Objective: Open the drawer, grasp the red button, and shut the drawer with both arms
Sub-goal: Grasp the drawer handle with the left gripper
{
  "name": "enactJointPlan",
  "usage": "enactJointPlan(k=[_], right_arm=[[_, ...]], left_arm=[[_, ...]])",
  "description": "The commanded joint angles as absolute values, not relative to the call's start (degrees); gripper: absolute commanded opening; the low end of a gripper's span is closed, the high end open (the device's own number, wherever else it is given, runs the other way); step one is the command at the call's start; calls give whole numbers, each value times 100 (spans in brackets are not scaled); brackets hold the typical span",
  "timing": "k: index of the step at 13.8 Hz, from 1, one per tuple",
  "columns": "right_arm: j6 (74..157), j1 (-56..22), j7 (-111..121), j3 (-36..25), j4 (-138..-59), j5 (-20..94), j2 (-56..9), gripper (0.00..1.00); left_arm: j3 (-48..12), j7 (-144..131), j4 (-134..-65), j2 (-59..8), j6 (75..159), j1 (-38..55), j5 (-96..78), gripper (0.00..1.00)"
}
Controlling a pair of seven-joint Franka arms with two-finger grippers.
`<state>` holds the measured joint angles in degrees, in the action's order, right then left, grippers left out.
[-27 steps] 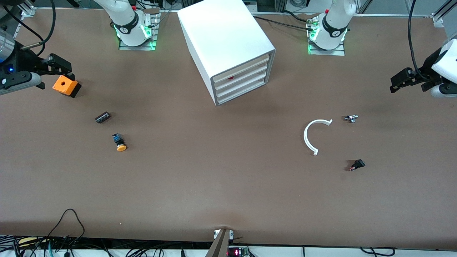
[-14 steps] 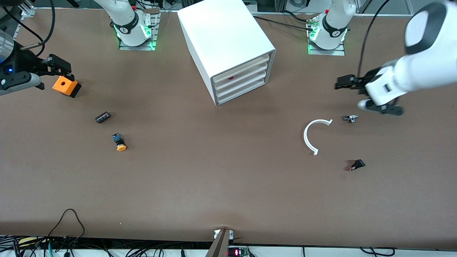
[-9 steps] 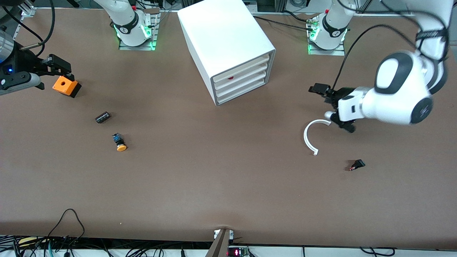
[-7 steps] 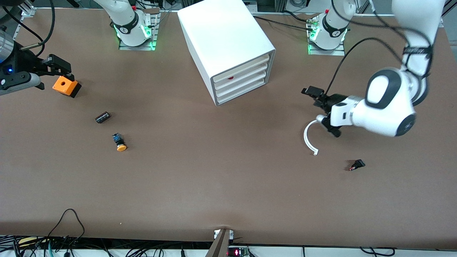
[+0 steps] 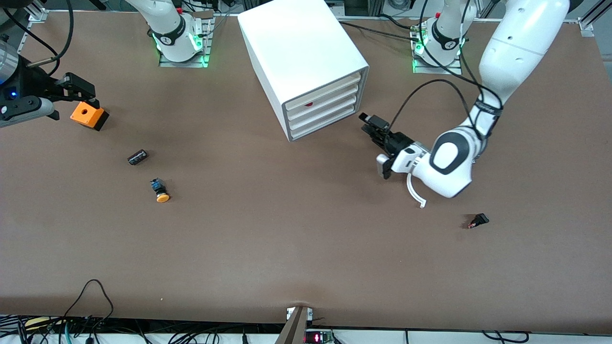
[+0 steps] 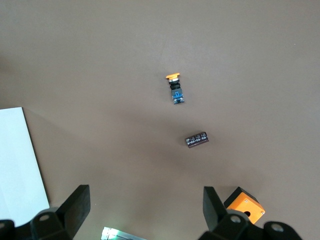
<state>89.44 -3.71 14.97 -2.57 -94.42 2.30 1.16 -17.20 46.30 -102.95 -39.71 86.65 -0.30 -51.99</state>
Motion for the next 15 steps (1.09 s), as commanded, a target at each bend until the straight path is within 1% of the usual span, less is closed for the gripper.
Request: enactJointPlan(k=[1,3,6,8,11,12,14,15], right_arm=[[8903,-308,1433,-229,-9308,325,62,100],[8903,-308,1433,-229,-9308,325,62,100],[8903,-308,1433,-229,-9308,325,62,100],[8903,-308,1433,-229,-9308,325,62,100],[8903,-316,1433,-229,-9308,334,62,100],[8903,-316,1433,-229,-9308,334,62,100],[8903,-316,1433,-229,-9308,334,62,100],[8903,-316,1433,-229,-9308,334,62,100]], left_arm=[[-1854,4851,-10301,-4156,8613,140,-5623,56],[-1854,5036,-10397,-4262,8631,421,-6054,51],[-1854,5360,-10581,-4368,8920,711,-6432,51],[-1854,5449,-10652,-4394,8973,791,-6530,51],[-1863,5510,-10775,-4377,8974,791,-6583,47],[-1863,5519,-10775,-4377,8965,791,-6583,40],[-1863,5520,-10775,-4368,8965,791,-6592,16],[-1863,5520,-10775,-4368,8965,791,-6592,7]])
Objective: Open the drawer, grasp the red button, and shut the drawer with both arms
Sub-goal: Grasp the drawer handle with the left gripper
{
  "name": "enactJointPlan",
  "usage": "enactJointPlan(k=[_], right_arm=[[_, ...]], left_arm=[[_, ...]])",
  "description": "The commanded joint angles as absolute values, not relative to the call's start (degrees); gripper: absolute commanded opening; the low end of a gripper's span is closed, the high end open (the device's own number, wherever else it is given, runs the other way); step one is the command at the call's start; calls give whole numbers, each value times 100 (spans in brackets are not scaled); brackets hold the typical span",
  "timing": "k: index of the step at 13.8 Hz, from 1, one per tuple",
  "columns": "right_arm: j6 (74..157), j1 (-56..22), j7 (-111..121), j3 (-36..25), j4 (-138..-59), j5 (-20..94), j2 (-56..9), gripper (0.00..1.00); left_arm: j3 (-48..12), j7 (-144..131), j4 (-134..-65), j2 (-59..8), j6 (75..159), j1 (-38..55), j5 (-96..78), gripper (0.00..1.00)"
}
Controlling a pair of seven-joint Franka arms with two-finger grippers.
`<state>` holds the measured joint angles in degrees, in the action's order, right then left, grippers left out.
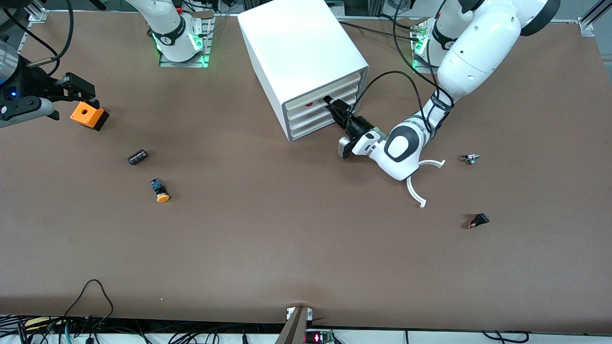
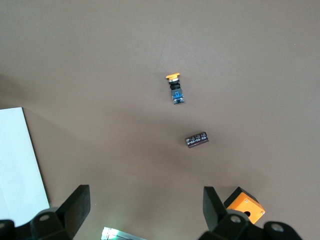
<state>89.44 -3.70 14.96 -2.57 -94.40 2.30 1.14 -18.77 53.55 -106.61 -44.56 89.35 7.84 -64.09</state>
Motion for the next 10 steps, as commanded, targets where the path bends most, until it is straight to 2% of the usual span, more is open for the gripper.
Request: enactJointPlan(k=[1,10], right_arm=[[8903,-316,1424,-229,-9308,334,62,100],[8903,-308,1424,-229,-9255,316,26,100]], left_arm=[[-1872,5520,-10784,-4368,8965,791,-6592,0],[-1793,5046,-10478,-4351,8982,668,-6618,0]])
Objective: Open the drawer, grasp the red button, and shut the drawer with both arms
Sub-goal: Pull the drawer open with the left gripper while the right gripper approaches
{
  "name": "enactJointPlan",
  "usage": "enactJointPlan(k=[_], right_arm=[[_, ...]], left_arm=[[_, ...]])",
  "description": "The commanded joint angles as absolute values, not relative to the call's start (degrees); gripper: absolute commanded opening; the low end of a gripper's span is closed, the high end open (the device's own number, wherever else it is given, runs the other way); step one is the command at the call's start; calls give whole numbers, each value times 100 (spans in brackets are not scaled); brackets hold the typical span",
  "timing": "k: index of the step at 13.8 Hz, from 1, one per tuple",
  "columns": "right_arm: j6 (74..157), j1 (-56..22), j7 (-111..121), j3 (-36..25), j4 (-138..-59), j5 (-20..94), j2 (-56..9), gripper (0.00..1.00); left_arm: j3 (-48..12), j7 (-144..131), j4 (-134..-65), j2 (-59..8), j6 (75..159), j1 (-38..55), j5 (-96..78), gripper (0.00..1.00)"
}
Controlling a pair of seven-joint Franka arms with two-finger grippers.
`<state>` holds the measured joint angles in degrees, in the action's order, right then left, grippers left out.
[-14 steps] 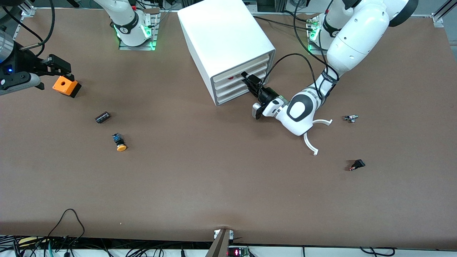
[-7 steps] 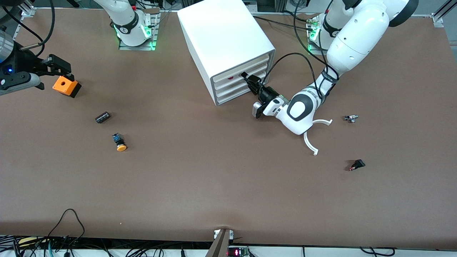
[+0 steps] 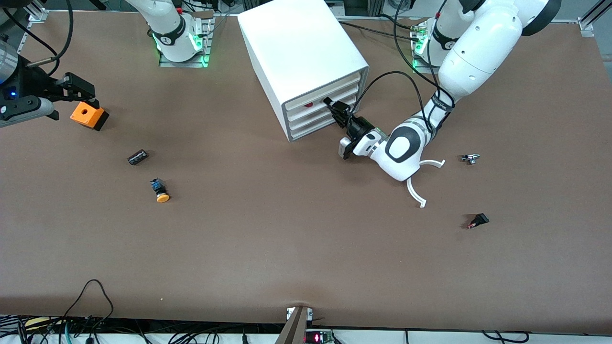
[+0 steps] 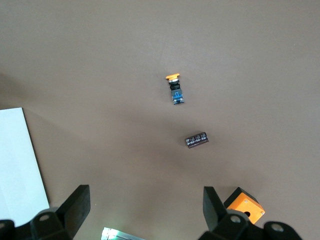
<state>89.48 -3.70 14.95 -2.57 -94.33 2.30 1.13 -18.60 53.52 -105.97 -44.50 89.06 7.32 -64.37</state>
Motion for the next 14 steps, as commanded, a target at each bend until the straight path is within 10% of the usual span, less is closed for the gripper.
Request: enactJointPlan(k=[1,14], right_arm=[[8886,-299,1424,-246,-9220,316,18,100],[9079,-1132,1337,-193,-8703,352,-921,99]], left_arm=[[-1784,4914,-10398,-4351,9035,581,-6636,0],[-1793,4325,-10292,-4280,9993,44,-6943,0]])
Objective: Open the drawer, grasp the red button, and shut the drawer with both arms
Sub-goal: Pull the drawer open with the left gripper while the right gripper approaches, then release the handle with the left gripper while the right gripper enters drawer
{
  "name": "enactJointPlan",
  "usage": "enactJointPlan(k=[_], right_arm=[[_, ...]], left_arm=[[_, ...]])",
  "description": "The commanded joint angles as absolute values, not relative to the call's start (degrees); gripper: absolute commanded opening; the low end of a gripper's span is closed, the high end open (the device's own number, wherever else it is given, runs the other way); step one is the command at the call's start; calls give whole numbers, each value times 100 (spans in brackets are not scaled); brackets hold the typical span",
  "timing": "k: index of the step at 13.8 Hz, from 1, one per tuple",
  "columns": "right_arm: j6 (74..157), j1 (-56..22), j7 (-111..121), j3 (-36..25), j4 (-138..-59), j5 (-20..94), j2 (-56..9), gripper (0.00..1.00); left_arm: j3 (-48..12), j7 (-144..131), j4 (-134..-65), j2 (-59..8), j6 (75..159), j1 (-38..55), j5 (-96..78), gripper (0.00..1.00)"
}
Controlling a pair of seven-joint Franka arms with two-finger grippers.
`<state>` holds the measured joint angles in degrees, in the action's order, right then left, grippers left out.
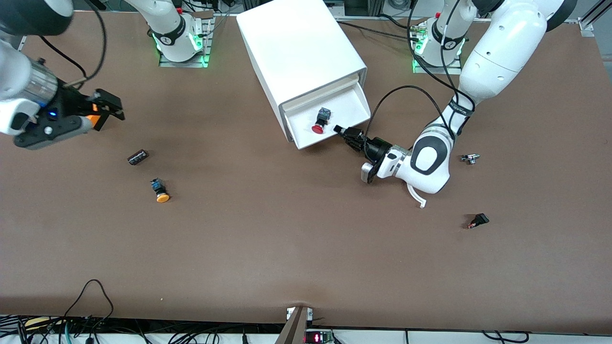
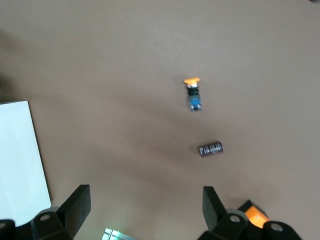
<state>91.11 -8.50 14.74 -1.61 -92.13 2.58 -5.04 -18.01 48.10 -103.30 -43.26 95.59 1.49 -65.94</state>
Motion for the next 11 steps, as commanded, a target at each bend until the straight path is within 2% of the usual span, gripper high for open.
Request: enactJointPlan(k=[1,2,3,4,8,11], right_arm=[[9114,-1273,1136,-193,-8536,352,-1079,100],[9175,-1414,925,-185,-8369,352,-1255,100],[9202,-1606,653,-185,-8211,343,-1422,99],[9211,-1791,294,-193,-8052,343,-1580,100],[9684,-2354,-666,-193,-7779,597,-1950,99],[9844,-2811,-1403,-185,-7542,642,-2222,99]], left_arm=[[-1793,4316,-10301,-4280,9993,9,-6943,0],[-1793,4289,-10336,-4280,9984,0,-6926,0],[-1793,4063,-10362,-4272,9958,-35,-6900,75],[-1793,3678,-10388,-4202,9897,-79,-6865,100],[-1793,1253,-10222,-3658,9483,-201,-6471,100],[-1784,538,-9434,-3516,9299,-518,-5034,100]])
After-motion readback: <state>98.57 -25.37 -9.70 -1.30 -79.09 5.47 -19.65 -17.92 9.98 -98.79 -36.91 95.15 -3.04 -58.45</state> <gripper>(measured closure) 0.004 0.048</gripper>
